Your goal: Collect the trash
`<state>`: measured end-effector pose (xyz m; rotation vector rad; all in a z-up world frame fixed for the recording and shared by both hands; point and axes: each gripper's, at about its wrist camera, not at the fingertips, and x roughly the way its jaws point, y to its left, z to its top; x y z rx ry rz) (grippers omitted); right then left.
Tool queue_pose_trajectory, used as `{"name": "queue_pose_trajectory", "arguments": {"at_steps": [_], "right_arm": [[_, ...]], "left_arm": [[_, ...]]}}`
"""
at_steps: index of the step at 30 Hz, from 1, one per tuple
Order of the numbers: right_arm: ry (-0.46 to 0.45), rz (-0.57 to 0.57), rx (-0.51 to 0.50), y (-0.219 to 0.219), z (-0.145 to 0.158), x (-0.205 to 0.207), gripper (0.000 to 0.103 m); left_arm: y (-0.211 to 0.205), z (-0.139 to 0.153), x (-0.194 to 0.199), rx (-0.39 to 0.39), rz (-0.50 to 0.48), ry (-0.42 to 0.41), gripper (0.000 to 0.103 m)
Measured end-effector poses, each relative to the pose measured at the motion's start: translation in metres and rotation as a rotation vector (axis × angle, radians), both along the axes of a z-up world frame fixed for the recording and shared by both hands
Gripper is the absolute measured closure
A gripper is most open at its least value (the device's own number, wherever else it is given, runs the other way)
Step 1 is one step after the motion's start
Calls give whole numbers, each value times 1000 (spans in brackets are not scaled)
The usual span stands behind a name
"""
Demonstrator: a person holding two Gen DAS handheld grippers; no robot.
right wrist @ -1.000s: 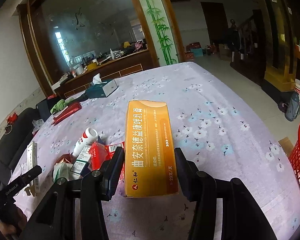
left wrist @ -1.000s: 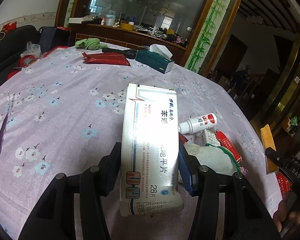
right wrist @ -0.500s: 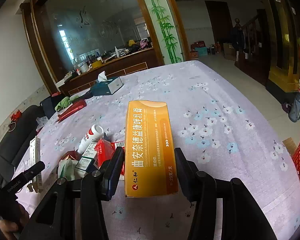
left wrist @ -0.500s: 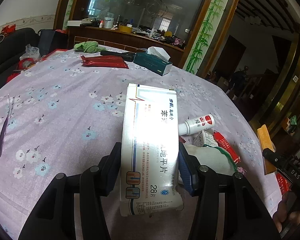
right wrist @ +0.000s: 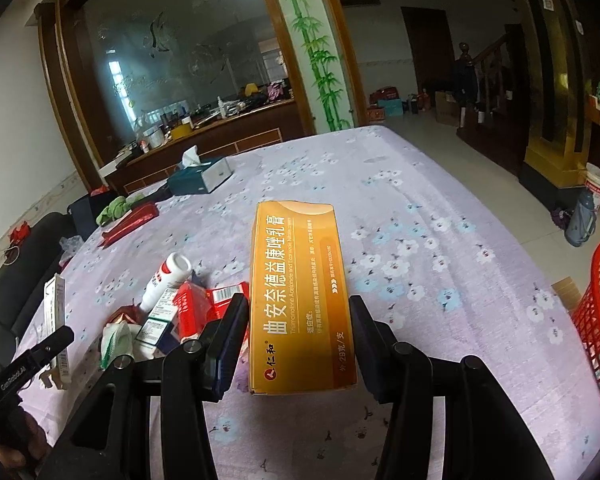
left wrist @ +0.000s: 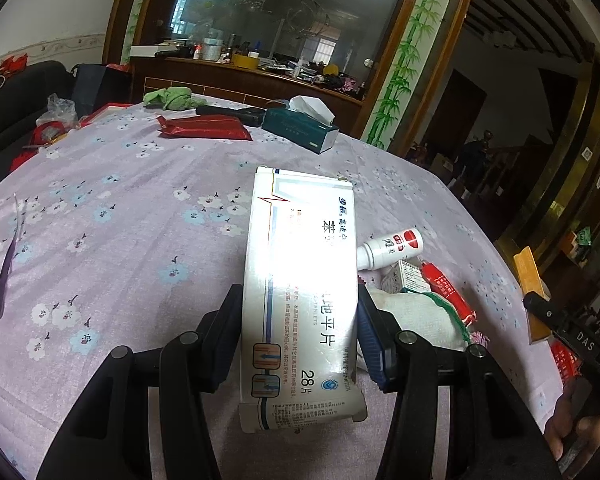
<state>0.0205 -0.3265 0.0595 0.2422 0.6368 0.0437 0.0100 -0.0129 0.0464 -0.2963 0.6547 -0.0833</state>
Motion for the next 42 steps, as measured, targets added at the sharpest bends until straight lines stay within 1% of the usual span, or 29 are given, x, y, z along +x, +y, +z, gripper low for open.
{"name": "queue_pose_trajectory", "arguments": {"at_steps": [2, 5, 7, 9, 12, 14, 17, 19, 23, 31, 42], "right_arm": [[-8, -14, -1, -2, 1, -1, 49], [-5, -22, -37, 1, 1, 2, 49], [8, -27, -38, 3, 1, 0, 49], [-9, -26, -41, 4, 7, -13, 49], [-28, -21, -34, 4, 16, -40, 49], [-23, -15, -18, 1, 20, -56, 49], [-5, -7, -1, -3, 22, -77, 49], [5, -1, 22, -6, 23, -88, 49], [2, -2, 33, -12, 27, -115, 48], [1, -4, 62, -21, 36, -143, 48], [-55, 15, 89, -25, 57, -166, 48]], "left_arm": [[0, 1, 0, 3, -5, -7, 51], [-6, 0, 1, 7, -40, -4, 51], [-12, 4, -6, 33, -44, -26, 51], [-17, 9, -18, 50, -56, -37, 51], [-23, 17, -36, 40, -86, -29, 51], [-27, 23, -47, 46, -92, -28, 51], [-39, 31, -65, 40, -127, -36, 51], [-47, 33, -75, 42, -147, -27, 51], [-65, 34, -92, 38, -190, -13, 51], [-90, 42, -110, 57, -235, -18, 51], [-100, 61, -131, 75, -245, -59, 51]]}}
